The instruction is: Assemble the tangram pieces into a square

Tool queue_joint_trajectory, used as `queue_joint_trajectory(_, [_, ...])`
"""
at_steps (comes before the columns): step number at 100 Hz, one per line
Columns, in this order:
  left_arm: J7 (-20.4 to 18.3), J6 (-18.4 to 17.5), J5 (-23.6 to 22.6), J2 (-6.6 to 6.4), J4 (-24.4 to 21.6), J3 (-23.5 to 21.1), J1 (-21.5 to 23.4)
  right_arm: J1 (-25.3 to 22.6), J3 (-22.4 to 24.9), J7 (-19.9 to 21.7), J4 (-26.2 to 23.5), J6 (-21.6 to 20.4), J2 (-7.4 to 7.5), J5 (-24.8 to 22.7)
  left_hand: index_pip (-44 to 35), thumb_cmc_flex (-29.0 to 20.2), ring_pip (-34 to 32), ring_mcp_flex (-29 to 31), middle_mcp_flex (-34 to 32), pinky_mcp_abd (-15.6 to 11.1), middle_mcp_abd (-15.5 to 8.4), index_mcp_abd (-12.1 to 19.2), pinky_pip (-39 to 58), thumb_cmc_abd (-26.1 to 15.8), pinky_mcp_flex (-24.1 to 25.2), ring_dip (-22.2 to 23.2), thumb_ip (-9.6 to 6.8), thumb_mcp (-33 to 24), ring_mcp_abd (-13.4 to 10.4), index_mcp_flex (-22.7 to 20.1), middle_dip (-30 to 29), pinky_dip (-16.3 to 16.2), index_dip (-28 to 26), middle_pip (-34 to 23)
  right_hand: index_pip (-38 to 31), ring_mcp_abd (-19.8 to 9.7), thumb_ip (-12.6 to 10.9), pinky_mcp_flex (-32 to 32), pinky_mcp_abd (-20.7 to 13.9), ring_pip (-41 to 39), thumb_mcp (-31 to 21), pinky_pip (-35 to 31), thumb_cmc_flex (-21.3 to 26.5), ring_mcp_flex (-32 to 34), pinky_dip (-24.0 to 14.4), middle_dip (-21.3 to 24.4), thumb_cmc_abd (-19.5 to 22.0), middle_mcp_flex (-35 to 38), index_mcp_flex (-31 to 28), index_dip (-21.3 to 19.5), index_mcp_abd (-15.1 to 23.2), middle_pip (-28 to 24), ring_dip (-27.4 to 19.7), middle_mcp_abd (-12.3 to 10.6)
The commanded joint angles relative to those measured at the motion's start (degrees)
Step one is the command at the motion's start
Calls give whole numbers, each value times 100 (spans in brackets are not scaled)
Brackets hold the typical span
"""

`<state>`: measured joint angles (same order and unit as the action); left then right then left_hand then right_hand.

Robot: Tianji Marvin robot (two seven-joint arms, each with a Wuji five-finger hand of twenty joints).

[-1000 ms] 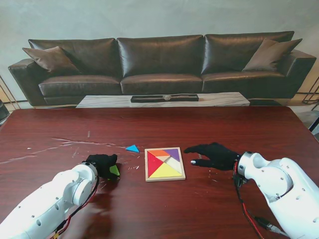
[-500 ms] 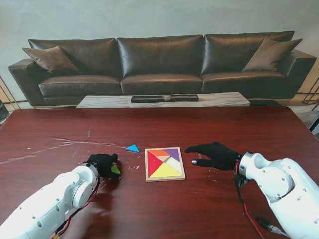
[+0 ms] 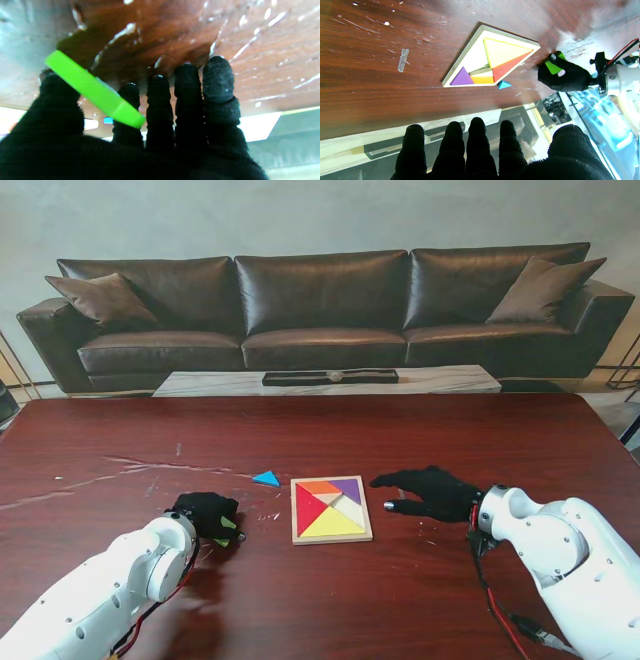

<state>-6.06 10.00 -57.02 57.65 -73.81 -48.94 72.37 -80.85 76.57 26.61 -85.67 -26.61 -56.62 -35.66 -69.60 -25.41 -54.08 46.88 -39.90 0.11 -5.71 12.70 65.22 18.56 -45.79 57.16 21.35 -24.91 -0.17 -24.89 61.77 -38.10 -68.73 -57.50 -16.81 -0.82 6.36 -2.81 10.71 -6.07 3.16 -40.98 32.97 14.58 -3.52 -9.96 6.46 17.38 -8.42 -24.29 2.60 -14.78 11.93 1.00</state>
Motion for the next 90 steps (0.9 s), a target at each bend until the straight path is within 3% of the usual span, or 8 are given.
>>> queue_joint_trajectory(1, [-370, -5, 53, 27, 474, 259, 405, -23, -20, -5, -12, -8, -4, -16, -158, -3803, 45, -339, 269, -85, -75, 126, -55, 780, 219, 26, -1771, 61, -128, 251, 173, -361, -255, -103, -14, -43, -138, -71, 60, 6, -17, -2, 1, 93, 25, -43, 24, 61, 78, 2, 114, -55, 69, 6])
queue_joint_trajectory(12, [-486, -7, 122, 22, 452, 284, 389, -14, -32, -6, -4, -7, -5, -12, -90, -4292, -441, -674, 589, -166, 147, -24, 291, 485, 476, 202, -1918, 566, -63, 495, 285, -833, -411, -289, -14, -49, -137, -71, 58, 6, -17, -2, -1, 91, 25, -44, 26, 61, 76, 3, 120, -57, 69, 3])
queue_joint_trajectory(34, [-180, -56, 188, 91, 408, 125, 456, 11, -52, -15, 14, 2, -7, -19, -41, -4200, -372, -528, 561, -185, 163, -64, 491, 457, 84, 81, -1916, 609, 49, 546, 136, -755, -252, -76, -13, -58, -138, -78, 54, 10, -20, 1, 9, 82, 28, -44, 21, 58, 74, 5, 119, -57, 66, 6])
queue_joint_trajectory(52, [-67, -117, 372, 162, 240, -45, 494, 12, -51, -40, 22, -7, -10, -37, -106, -4066, -271, -558, 709, -497, 288, 5, 926, 491, -386, 320, -1844, 420, 193, 502, 161, -788, -228, 241, -13, -54, -138, -73, 56, 6, -20, -1, 17, 84, 27, -44, 11, 55, 76, 5, 114, -57, 65, 7])
queue_joint_trajectory(56, [-67, -116, 463, 179, 209, -80, 510, 6, -40, -42, 19, -8, -10, -50, -92, -4060, -168, -595, 776, -539, 413, 2, 923, 506, -424, 502, -1825, 355, 255, 503, 193, -836, -211, 558, -14, -50, -138, -73, 56, 5, -21, -1, 19, 86, 27, -45, 10, 61, 74, 5, 119, -59, 65, 9])
queue_joint_trajectory(71, [-267, -44, 759, 205, -10, -191, 602, -4, -4, -10, 19, 29, -6, -61, -29, -4131, 58, -907, 1181, -675, 843, -101, 668, 436, -160, 875, -1880, 466, 315, 637, 171, -1069, 178, 1490, -14, -39, -140, -79, 56, 7, -25, 3, 36, 77, 30, -43, -3, 54, 73, 7, 112, -55, 63, 9])
queue_joint_trajectory(82, [-515, -49, 800, 178, -180, -225, 643, 0, 3, -2, 29, 48, -5, -58, 32, -3942, 416, -1299, 1765, -755, 1015, -159, 276, 529, 285, 1308, -1779, -308, 444, 654, -162, -1323, 456, 1518, -11, -42, -141, -81, 47, 3, -28, 6, 49, 84, 32, -43, -10, 49, 77, 9, 111, -54, 64, 16])
queue_joint_trajectory(90, [-707, -13, 834, 154, -289, -238, 664, 5, 1, 3, 31, 50, -4, -61, -4, -4192, 533, -1471, 1893, -661, 1075, -140, 227, 582, 563, 1455, -1756, -366, 530, 550, -103, -1373, 406, 1491, -12, -32, -143, -80, 47, 3, -33, 7, 68, 85, 33, -43, -17, 54, 75, 9, 115, -56, 64, 6])
